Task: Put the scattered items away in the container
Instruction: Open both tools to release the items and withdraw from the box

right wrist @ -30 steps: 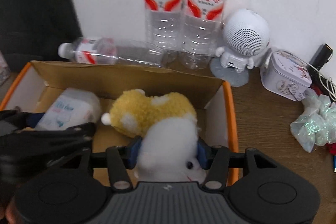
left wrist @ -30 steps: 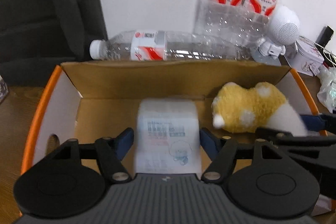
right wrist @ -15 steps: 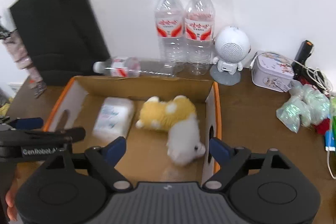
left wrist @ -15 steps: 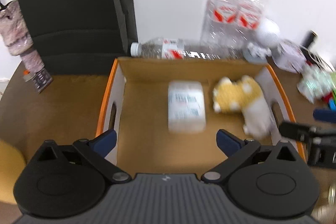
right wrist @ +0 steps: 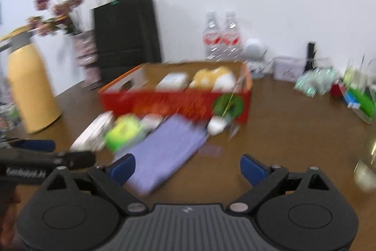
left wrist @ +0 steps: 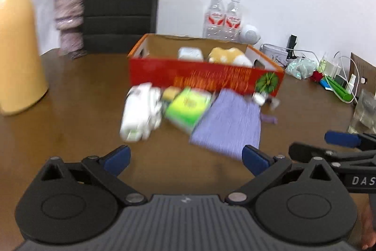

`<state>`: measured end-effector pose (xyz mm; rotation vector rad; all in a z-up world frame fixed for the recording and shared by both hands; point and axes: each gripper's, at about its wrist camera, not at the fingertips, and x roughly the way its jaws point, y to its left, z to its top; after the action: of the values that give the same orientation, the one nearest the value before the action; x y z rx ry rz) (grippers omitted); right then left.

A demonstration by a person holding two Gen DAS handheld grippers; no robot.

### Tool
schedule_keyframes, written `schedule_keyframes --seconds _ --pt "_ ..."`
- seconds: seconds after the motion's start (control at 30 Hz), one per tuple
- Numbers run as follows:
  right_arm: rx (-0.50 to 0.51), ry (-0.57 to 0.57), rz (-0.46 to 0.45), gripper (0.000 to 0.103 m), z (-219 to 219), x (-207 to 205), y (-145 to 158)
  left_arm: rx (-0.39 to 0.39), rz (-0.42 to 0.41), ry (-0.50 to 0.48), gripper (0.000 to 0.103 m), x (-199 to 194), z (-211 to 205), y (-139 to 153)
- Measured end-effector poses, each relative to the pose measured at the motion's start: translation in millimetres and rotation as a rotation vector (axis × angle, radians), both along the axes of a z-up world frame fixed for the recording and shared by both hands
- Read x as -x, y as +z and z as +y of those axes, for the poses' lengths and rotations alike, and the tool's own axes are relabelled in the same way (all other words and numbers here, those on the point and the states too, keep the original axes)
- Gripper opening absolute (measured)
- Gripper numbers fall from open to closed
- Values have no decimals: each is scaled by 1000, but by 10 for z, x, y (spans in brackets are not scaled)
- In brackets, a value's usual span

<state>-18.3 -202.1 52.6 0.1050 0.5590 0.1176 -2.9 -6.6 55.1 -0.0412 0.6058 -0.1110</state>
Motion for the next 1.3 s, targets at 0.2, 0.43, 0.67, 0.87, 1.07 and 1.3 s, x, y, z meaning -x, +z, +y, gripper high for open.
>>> schedule_keyframes --seconds 0.2,0.43,0.67,0.87,1.07,1.3 --pt "13 -5 17 100 154 225 -177 -96 21 35 103 82 0 -166" --pt "47 -16 115 103 230 139 -341 -65 77 18 103 115 35 -329" --pt "115 -30 139 103 306 104 -369 -79 93 25 103 104 9 -354" --pt "116 -31 139 103 303 108 -365 -80 93 24 103 99 7 -351" --pt "116 -31 139 103 303 105 -362 -81 93 24 103 99 6 -351" --pt "116 -39 137 103 296 104 -354 -82 93 23 103 96 10 -351"
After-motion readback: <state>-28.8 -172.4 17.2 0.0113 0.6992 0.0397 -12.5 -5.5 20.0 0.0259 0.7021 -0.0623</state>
